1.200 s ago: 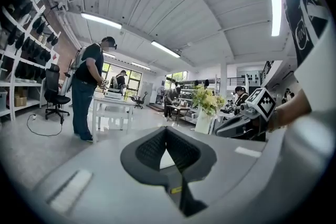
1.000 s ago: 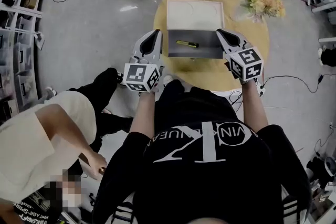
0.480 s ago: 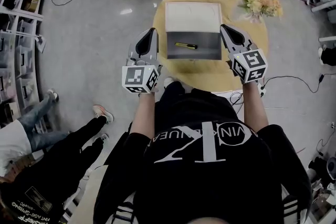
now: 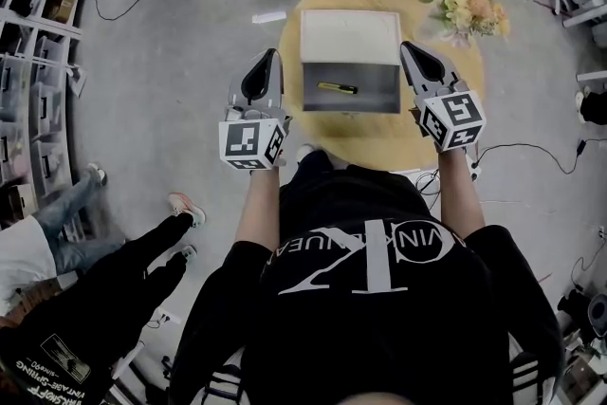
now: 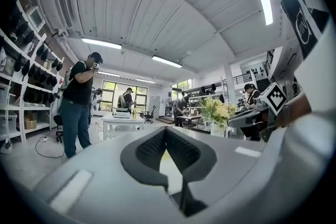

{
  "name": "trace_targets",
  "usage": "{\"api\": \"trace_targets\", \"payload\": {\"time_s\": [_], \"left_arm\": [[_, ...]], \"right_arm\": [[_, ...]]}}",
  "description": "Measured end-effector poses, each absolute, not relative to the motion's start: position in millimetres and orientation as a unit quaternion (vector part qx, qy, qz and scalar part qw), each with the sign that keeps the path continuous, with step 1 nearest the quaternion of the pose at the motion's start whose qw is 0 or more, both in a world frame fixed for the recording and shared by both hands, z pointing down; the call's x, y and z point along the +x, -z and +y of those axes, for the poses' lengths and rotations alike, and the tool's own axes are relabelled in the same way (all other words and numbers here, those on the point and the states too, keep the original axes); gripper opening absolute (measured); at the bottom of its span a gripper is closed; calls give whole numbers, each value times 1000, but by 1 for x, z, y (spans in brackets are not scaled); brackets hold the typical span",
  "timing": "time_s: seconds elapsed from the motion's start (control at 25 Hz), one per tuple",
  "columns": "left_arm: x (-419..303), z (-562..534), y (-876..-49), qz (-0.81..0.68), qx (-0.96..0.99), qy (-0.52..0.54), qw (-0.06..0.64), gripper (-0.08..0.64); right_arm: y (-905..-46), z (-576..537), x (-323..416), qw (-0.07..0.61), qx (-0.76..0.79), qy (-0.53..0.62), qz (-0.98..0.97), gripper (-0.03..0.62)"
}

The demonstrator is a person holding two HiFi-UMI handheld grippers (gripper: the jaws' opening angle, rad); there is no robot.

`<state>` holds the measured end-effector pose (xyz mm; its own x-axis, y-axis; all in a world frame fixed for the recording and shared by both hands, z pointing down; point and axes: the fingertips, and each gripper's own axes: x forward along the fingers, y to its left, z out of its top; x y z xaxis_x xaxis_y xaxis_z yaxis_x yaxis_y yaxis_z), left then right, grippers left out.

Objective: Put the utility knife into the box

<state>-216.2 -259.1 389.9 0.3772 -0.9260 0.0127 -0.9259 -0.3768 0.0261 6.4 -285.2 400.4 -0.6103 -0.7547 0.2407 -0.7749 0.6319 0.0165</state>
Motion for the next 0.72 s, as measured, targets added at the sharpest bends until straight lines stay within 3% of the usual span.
{"api": "trace_targets", "payload": {"time_s": [0.72], "left_arm": [[-220, -270, -375, -564, 826, 17, 5, 11]], "right_arm": [[-373, -296, 15, 51, 447, -24, -893, 14]]}}
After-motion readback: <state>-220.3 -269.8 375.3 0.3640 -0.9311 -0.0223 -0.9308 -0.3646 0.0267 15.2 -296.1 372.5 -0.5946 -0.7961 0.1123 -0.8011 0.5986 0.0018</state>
